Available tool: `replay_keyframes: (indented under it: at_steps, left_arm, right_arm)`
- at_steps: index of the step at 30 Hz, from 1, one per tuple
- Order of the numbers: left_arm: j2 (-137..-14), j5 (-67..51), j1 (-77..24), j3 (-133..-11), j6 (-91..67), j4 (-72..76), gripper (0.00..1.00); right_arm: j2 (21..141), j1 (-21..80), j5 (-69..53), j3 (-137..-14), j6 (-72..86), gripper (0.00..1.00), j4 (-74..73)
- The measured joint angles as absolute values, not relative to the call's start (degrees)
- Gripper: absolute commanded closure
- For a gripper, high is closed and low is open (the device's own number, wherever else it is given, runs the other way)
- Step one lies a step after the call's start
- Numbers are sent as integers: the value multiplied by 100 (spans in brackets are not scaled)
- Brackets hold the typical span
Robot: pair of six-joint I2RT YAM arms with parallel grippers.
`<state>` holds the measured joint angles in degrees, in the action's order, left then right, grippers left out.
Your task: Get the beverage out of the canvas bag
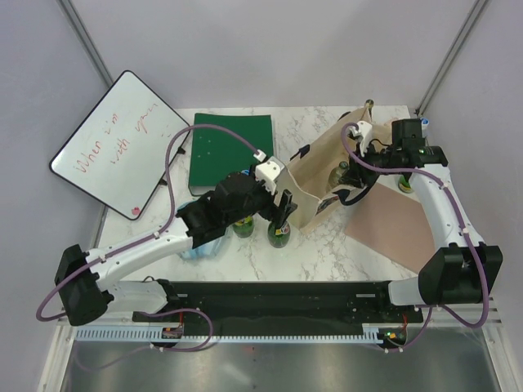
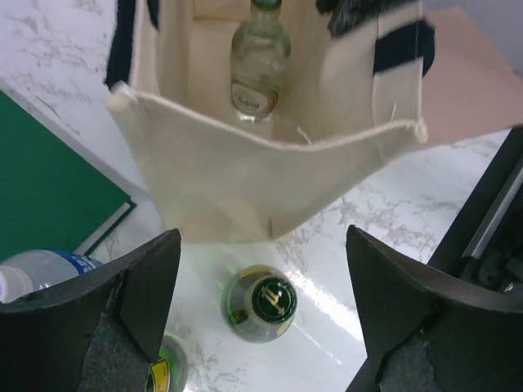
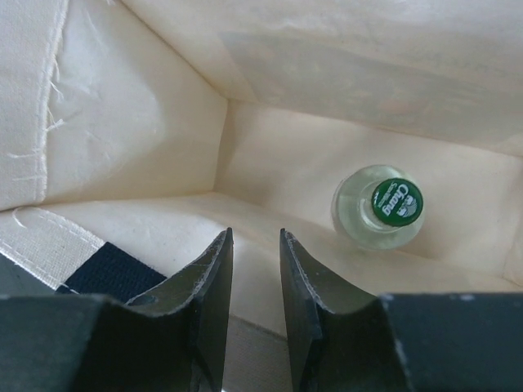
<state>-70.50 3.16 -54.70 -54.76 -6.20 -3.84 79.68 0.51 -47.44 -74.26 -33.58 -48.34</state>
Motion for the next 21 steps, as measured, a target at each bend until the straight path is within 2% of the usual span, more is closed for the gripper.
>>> replay_keyframes:
  at_steps: [9, 21]
  left_arm:
    - [-7113, 395, -5470, -6539, -1232, -445, 0]
    - [-8237, 51, -5470, -7301, -1669, -1210, 2]
  right_arm:
    - [7905, 64, -4593, -7264, -4309, 61, -5426]
    - [7822, 117, -4469, -7050, -4700, 57, -5537]
